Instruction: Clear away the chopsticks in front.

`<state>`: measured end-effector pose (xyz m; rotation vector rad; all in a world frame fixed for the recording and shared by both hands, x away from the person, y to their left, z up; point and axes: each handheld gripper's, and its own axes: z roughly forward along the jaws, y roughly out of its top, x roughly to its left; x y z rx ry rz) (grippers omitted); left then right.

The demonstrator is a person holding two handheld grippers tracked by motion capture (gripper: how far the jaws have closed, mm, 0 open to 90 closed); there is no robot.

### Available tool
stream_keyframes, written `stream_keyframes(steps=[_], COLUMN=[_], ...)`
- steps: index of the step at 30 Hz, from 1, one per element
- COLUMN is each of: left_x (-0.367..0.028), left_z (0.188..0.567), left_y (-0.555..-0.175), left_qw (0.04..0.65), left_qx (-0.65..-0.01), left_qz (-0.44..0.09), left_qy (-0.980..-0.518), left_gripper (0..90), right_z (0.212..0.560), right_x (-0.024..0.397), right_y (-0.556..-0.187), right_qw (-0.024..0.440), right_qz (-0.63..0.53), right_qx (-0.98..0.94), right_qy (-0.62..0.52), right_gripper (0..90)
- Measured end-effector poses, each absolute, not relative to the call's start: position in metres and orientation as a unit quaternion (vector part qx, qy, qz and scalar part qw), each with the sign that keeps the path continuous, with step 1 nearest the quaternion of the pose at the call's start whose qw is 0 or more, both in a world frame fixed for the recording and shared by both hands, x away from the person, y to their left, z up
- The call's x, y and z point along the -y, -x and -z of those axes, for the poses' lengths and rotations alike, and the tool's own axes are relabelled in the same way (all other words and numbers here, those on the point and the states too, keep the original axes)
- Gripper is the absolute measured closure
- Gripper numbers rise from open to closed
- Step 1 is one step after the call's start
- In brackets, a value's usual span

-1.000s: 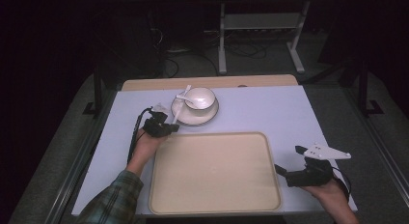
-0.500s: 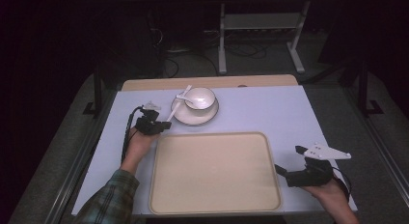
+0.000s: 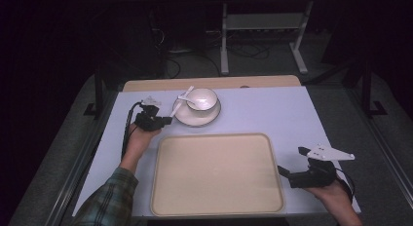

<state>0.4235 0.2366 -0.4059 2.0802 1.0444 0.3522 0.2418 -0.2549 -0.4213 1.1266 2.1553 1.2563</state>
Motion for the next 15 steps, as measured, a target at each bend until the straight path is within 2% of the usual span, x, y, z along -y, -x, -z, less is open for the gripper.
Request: stream_keyframes(steps=[8, 15], left_x=[-0.23, -0.224], left_z=[0.398, 0.408], left_y=[-0.452, -0.467], left_qw=[0.369, 0.365], left_qx=[-0.401, -0.397], left_qz=[-0.16, -0.16], left_qy=[-0.823, -0.827], left_gripper=[83.3, 81.4], right_z=[0.422, 0.422], right_x=[0.255, 0.257], right_y=[-0.242, -0.242], right_qw=[0.2, 0.199], right_qz=[-0.449, -0.45], right_qx=[-0.772, -0.77], right_qy=[-0.404, -0.406], right_gripper=[0.0, 0.0])
